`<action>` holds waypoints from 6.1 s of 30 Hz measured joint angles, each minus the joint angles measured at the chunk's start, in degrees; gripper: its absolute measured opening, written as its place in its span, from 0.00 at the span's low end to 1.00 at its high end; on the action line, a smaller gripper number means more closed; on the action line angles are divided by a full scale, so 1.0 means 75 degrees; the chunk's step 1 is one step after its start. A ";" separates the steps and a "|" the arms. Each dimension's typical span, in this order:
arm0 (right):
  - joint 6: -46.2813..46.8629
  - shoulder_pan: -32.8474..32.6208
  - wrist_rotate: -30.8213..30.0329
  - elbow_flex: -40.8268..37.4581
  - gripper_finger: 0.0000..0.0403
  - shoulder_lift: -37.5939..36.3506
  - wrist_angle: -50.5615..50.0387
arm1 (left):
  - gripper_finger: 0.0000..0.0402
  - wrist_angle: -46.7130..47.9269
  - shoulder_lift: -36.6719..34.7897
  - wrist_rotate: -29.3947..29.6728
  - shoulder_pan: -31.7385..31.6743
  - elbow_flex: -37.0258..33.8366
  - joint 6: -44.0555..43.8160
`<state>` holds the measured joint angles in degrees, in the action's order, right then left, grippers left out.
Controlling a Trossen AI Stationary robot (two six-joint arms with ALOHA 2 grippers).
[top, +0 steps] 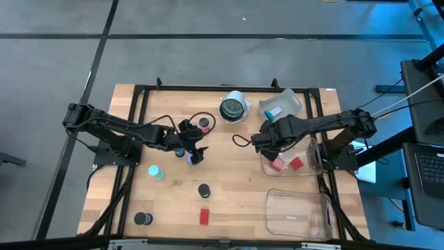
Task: Pick & Place Office items
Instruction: Put the red hourglass into the bottom transparent bin
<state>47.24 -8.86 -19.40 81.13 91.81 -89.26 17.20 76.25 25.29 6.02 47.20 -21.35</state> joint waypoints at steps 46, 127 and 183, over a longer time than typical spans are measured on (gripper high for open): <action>-0.0652 -0.0697 -0.0297 0.0483 0.66 -0.0023 -0.0064 | 0.80 -0.0142 0.0041 -0.1575 -0.3058 -0.0061 0.1244; -0.0160 -0.0700 -0.0277 0.0480 0.66 -0.0029 0.0101 | 0.56 -0.0453 0.4884 -0.1314 0.0490 0.4100 0.1875; -0.5787 -0.0496 0.2360 -0.2387 0.85 -0.0015 0.9615 | 0.66 0.4567 -0.1037 0.1710 0.2055 0.2167 -0.1672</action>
<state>3.84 -12.58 -1.70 63.22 91.70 -17.15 51.45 68.47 38.12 21.43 63.45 -33.89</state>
